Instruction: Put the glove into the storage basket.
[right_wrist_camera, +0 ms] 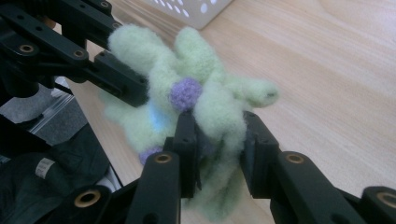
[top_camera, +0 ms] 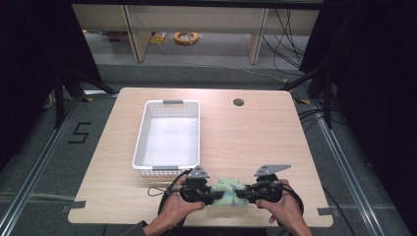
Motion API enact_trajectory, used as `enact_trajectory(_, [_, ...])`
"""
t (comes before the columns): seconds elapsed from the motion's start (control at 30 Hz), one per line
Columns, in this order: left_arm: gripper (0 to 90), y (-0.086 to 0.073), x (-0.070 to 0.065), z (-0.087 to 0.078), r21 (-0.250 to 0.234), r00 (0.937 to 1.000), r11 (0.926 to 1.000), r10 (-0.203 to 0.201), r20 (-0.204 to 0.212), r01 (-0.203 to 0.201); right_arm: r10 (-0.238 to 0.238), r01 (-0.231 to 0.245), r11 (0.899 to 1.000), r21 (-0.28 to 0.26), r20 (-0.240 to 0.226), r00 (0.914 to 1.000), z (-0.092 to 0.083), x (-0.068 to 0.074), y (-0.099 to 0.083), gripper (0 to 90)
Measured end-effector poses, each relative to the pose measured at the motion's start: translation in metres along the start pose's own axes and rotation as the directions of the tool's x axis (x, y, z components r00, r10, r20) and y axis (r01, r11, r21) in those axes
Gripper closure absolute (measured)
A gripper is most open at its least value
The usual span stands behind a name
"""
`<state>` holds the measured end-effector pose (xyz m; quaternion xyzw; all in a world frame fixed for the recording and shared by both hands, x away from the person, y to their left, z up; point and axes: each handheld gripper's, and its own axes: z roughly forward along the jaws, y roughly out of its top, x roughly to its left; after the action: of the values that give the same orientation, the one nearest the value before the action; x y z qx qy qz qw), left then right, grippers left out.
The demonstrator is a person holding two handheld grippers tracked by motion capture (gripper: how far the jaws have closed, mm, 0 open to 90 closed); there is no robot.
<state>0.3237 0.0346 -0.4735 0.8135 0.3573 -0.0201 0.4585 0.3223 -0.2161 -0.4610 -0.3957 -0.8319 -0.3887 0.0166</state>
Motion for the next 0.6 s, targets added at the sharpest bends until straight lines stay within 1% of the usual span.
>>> enact_trajectory(0.03, [74.0, 0.002, 0.000, -0.003, -0.006, 1.0000, 1.0000, 0.001, 0.010, -0.001, -0.035, 0.035, 0.999, -0.015, 0.013, 0.9993, 0.000, -0.001, 0.002, 71.3])
enact_trajectory(0.07, [74.6, 0.002, 0.000, -0.003, -0.006, 1.0000, 1.0000, 0.001, 0.010, -0.001, -0.032, 0.032, 0.999, -0.005, 0.003, 0.9995, -0.002, 0.001, 0.004, 71.3])
enact_trajectory(0.1, [74.8, 0.008, -0.003, -0.010, -0.011, 1.0000, 0.9999, -0.001, 0.006, 0.001, -0.014, 0.014, 1.000, -0.009, -0.007, 0.9999, -0.003, 0.005, 0.007, 71.4])
enact_trajectory(0.13, [74.8, 0.011, -0.003, -0.014, -0.010, 0.9998, 0.9998, 0.020, 0.006, -0.019, -0.037, 0.036, 0.999, -0.012, -0.016, 0.9992, -0.004, 0.005, 0.011, 71.5])
enact_trajectory(0.17, [74.8, 0.013, -0.004, -0.016, -0.015, 0.9997, 0.9996, 0.023, 0.000, -0.023, -0.039, 0.039, 0.999, -0.018, -0.019, 0.9991, -0.006, 0.007, 0.014, 71.7])
enact_trajectory(0.2, [74.8, 0.015, -0.004, -0.018, -0.014, 0.9997, 0.9996, 0.023, 0.000, -0.023, -0.061, 0.061, 0.998, -0.019, -0.002, 0.9981, -0.008, 0.007, 0.018, 71.8])
enact_trajectory(0.23, [74.8, 0.017, -0.004, -0.019, -0.017, 0.9998, 0.9997, 0.019, -0.007, -0.019, -0.054, 0.054, 0.998, -0.017, 0.000, 0.9985, -0.008, 0.010, 0.020, 72.0])
enact_trajectory(0.27, [74.8, 0.017, -0.003, -0.018, -0.020, 0.9998, 0.9996, 0.019, -0.009, -0.020, -0.080, 0.080, 0.997, -0.013, 0.007, 0.9968, -0.009, 0.009, 0.023, 72.1])
enact_trajectory(0.3, [74.7, 0.018, 0.000, -0.018, -0.016, 0.9997, 0.9997, 0.021, -0.013, -0.021, -0.085, 0.085, 0.996, -0.012, 0.016, 0.9963, -0.009, 0.009, 0.025, 72.3])
enact_trajectory(0.33, [74.6, 0.018, 0.001, -0.017, -0.019, 0.9999, 0.9998, 0.010, -0.008, -0.011, -0.093, 0.093, 0.996, -0.006, 0.013, 0.9956, -0.008, 0.008, 0.026, 72.6])
enact_trajectory(0.37, [74.5, 0.018, 0.004, -0.017, -0.021, 0.9999, 0.9997, 0.009, -0.012, -0.009, -0.089, 0.089, 0.996, -0.007, 0.007, 0.9960, -0.008, 0.009, 0.028, 72.9])
enact_trajectory(0.4, [74.4, 0.018, 0.005, -0.016, -0.026, 0.9999, 0.9996, -0.007, -0.008, 0.007, -0.095, 0.095, 0.995, -0.009, 0.017, 0.9954, -0.009, 0.010, 0.030, 73.1])
enact_trajectory(0.43, [74.1, 0.018, 0.007, -0.016, -0.024, 1.0000, 0.9997, -0.006, -0.003, 0.006, -0.100, 0.100, 0.995, 0.004, 0.018, 0.9949, -0.011, 0.011, 0.032, 73.3])
enact_trajectory(0.47, [73.6, 0.018, 0.009, -0.015, -0.027, 0.9999, 0.9995, -0.016, 0.002, 0.016, -0.093, 0.093, 0.996, 0.007, 0.011, 0.9956, -0.012, 0.013, 0.034, 73.4])
enact_trajectory(0.5, [72.2, 0.017, 0.010, -0.015, -0.028, 0.9997, 0.9993, -0.025, -0.002, 0.024, -0.094, 0.094, 0.996, 0.004, 0.013, 0.9955, -0.013, 0.015, 0.036, 73.5])
enact_trajectory(0.53, [70.0, 0.017, 0.012, -0.014, -0.037, 0.9994, 0.9988, -0.034, -0.004, 0.033, -0.114, 0.114, 0.993, -0.001, 0.007, 0.9934, -0.012, 0.014, 0.038, 73.5])
enact_trajectory(0.57, [67.5, 0.017, 0.014, -0.013, -0.039, 0.9987, 0.9981, -0.049, -0.009, 0.049, -0.118, 0.118, 0.993, 0.008, 0.028, 0.9926, -0.014, 0.014, 0.040, 73.5])
enact_trajectory(0.6, [65.6, 0.017, 0.017, -0.012, -0.032, 0.9988, 0.9984, -0.047, -0.010, 0.047, -0.125, 0.124, 0.992, 0.008, 0.024, 0.9919, -0.014, 0.013, 0.041, 73.6])
